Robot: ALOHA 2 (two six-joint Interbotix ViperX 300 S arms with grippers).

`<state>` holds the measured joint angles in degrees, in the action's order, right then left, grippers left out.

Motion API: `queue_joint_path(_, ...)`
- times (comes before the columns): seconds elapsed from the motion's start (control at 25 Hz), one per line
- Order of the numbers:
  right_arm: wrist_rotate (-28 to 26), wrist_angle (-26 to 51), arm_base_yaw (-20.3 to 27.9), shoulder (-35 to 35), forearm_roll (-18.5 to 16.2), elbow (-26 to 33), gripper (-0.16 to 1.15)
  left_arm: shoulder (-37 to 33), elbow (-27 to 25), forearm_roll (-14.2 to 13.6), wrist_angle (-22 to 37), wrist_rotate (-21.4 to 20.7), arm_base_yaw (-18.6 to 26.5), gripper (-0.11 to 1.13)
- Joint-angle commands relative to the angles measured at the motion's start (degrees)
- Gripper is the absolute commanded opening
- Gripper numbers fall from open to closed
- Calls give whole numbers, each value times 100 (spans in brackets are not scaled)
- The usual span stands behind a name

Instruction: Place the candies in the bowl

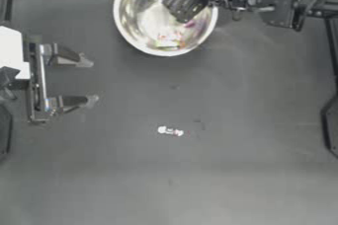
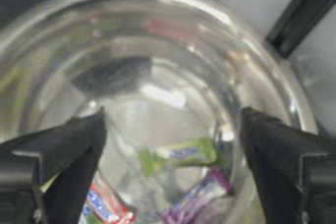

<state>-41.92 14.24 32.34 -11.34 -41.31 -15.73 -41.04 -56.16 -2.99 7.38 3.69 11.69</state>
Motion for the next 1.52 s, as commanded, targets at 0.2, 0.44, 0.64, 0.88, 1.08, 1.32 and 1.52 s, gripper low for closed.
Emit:
queue_joint_path(0.2,18,-132,-255,773,53,-114,100,-35,79,9,-44,9,-9,102)
queue_joint_path(0.44,35,-123,-747,1723,26,-800,100,-35,62,9,-44,9,-9,102)
queue_joint_path(0.64,53,-97,-1310,2751,0,-1564,100,-44,62,9,-35,0,-26,102)
queue_joint_path(0.88,62,237,-2030,3709,62,-2329,100,-149,62,9,18,-9,-26,102)
queue_joint_path(1.08,97,659,-2663,4280,193,-2830,100,-149,123,9,211,0,-44,102)
queue_joint_path(1.32,97,1116,-3173,4764,598,-3217,100,185,510,9,809,-35,-132,102)
queue_joint_path(1.52,79,1160,-3437,4966,888,-3472,100,826,1037,-44,1310,-281,-141,103)
